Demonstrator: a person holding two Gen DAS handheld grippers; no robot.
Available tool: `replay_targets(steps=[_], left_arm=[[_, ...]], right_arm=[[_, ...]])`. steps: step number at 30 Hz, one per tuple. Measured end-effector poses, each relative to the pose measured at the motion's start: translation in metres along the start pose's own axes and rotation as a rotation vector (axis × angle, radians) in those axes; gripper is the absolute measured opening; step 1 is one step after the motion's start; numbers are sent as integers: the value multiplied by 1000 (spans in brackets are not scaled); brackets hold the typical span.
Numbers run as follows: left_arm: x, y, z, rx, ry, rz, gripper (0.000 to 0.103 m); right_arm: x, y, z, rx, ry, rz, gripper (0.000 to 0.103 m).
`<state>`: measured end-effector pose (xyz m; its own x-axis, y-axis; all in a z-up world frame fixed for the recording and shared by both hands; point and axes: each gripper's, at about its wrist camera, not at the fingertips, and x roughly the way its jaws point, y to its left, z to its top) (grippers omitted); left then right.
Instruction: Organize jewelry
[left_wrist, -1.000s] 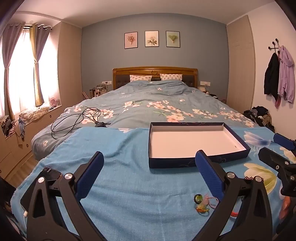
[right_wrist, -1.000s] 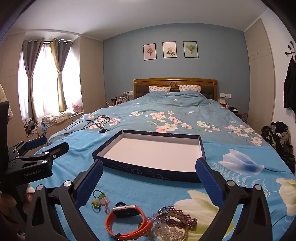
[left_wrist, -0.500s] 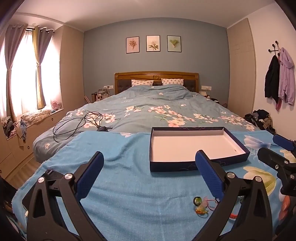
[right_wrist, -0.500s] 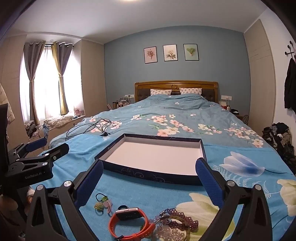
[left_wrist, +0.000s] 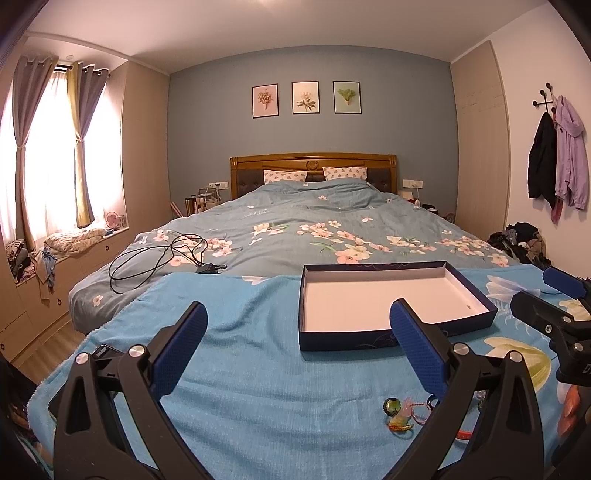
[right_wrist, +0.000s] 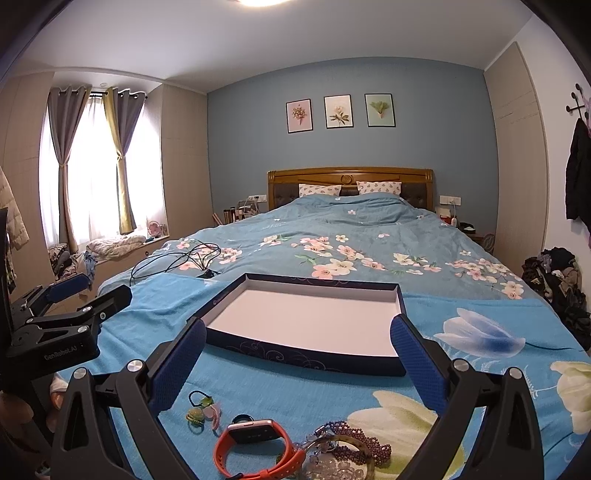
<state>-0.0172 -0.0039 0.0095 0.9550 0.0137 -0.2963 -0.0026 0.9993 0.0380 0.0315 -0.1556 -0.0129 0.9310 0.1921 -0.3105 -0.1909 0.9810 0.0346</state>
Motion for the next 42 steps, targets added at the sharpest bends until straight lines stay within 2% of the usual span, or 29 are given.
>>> replay_targets(steps=[18,42], left_arm=[[-8,1,-1,-10,-46,-7,97],[-13,3,-2,-26,-70,-17,97]], right_arm=[[-6,-2,0,6,-25,-5,97],[-6,-2,2,12,-26,-3,97]])
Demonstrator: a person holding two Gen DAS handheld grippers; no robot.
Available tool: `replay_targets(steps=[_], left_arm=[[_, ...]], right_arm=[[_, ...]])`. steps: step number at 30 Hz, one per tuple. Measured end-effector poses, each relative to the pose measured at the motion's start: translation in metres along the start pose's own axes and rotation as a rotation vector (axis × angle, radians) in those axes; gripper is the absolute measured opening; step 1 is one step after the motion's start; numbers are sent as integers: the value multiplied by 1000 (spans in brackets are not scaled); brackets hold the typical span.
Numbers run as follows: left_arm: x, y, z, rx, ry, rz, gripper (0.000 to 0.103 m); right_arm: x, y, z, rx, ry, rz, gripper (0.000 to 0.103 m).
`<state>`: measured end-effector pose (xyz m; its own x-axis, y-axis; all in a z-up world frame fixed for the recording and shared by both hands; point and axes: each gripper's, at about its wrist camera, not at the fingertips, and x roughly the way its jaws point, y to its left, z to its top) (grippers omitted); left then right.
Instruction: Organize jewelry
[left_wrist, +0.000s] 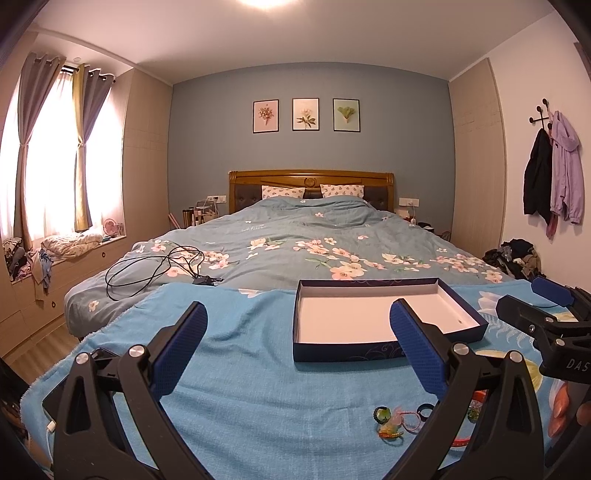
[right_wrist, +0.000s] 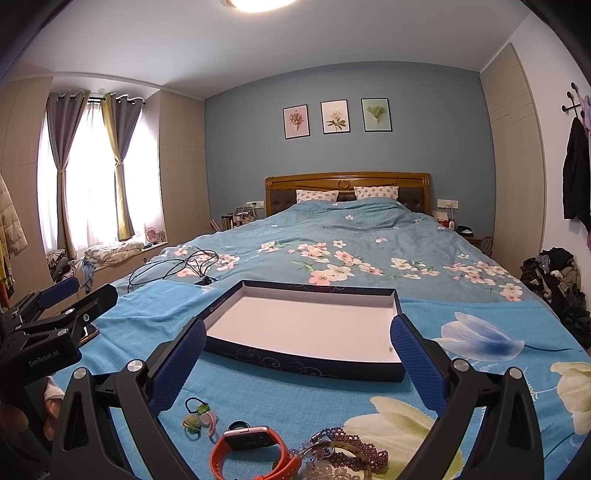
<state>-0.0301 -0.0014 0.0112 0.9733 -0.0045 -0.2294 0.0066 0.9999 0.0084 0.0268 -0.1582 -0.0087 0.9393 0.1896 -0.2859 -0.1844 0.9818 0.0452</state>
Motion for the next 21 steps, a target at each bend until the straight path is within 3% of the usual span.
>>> replay_targets(steps=[21], left_arm=[[-3,-2,1,-1,-5,-4,97]], right_arm=[[3,0,1,2,0,8,97]])
